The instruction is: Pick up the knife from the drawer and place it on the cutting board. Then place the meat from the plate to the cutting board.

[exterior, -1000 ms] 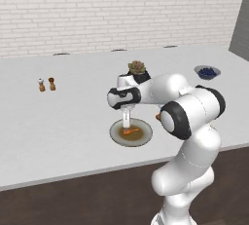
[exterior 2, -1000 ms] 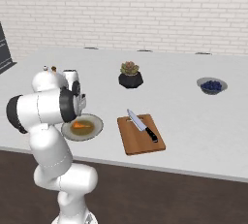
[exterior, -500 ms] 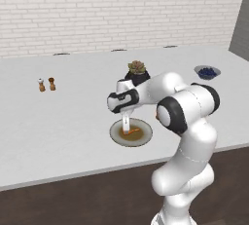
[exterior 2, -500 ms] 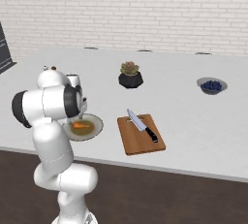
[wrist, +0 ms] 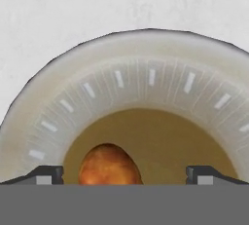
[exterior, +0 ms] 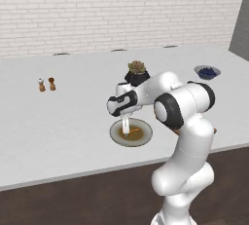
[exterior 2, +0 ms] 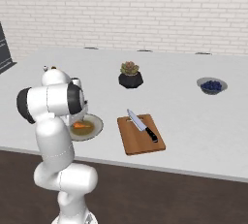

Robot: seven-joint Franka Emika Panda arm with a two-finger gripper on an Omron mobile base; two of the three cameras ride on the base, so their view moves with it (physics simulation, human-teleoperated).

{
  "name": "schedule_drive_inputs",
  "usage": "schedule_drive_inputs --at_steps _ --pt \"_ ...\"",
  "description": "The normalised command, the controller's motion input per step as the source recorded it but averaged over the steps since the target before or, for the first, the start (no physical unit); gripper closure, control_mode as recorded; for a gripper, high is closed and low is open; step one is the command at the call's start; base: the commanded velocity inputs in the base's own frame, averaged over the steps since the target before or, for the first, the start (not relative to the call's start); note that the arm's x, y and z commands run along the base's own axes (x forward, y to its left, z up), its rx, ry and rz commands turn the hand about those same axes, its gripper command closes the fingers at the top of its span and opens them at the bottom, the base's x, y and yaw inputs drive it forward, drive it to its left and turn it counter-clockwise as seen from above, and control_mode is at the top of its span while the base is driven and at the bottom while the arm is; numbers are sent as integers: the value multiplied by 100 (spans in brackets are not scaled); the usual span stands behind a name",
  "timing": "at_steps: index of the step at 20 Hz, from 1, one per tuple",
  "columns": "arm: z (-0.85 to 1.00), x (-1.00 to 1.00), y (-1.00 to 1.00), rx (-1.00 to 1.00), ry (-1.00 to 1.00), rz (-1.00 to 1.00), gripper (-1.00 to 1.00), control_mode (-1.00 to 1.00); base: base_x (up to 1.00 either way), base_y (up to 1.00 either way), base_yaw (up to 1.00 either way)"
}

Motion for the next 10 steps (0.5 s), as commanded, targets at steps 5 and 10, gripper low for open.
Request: schedule_drive_inputs --at_steps 5,10 --pt "-12 1 0 0 0 1 -100 -100 0 0 0" --pt "-18 0 10 0 1 0 100 -100 0 0 0"
